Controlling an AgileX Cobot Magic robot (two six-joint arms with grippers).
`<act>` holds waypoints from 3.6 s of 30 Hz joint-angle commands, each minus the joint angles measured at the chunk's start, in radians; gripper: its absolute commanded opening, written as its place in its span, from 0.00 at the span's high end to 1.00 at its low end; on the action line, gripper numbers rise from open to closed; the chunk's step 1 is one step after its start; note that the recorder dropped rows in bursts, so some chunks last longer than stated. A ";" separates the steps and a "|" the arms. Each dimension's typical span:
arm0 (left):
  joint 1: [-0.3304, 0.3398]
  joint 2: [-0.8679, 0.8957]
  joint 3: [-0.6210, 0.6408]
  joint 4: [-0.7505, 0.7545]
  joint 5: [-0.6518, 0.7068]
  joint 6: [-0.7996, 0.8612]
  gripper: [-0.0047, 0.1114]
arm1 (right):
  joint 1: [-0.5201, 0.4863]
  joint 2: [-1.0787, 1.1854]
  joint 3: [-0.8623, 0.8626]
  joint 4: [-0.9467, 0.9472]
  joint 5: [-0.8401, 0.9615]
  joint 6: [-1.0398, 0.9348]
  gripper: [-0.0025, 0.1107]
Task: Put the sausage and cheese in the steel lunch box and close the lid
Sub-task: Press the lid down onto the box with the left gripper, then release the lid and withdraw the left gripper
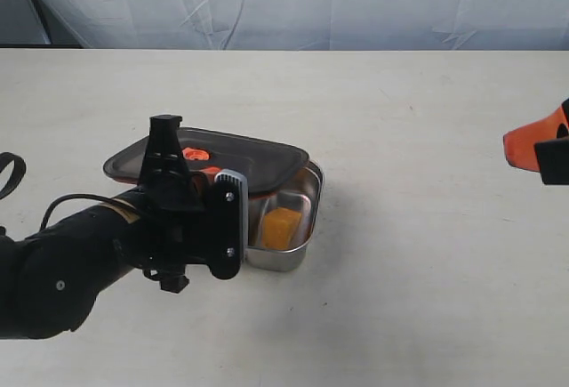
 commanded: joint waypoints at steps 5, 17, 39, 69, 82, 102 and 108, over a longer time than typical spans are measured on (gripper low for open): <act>-0.006 0.005 0.002 0.023 0.199 -0.004 0.96 | -0.001 -0.008 -0.005 -0.011 -0.001 0.000 0.55; -0.006 0.005 0.002 0.090 0.364 -0.004 0.96 | -0.001 -0.008 -0.005 -0.011 0.001 0.000 0.55; -0.006 -0.019 0.002 0.057 0.422 -0.004 0.48 | -0.001 -0.008 -0.005 -0.011 0.015 0.000 0.55; -0.006 -0.195 0.002 0.073 0.535 -0.004 0.48 | -0.001 -0.008 -0.005 -0.013 0.017 0.000 0.55; -0.006 -0.216 0.002 0.072 0.612 -0.004 0.48 | -0.001 -0.008 -0.003 -0.013 0.017 -0.003 0.55; 0.088 -0.422 -0.062 -0.780 -0.159 0.073 0.96 | -0.001 0.001 -0.003 0.007 -0.049 0.060 0.55; 0.282 -0.422 -0.118 -0.399 -0.102 -0.025 0.96 | -0.001 0.001 -0.003 0.012 -0.060 0.060 0.55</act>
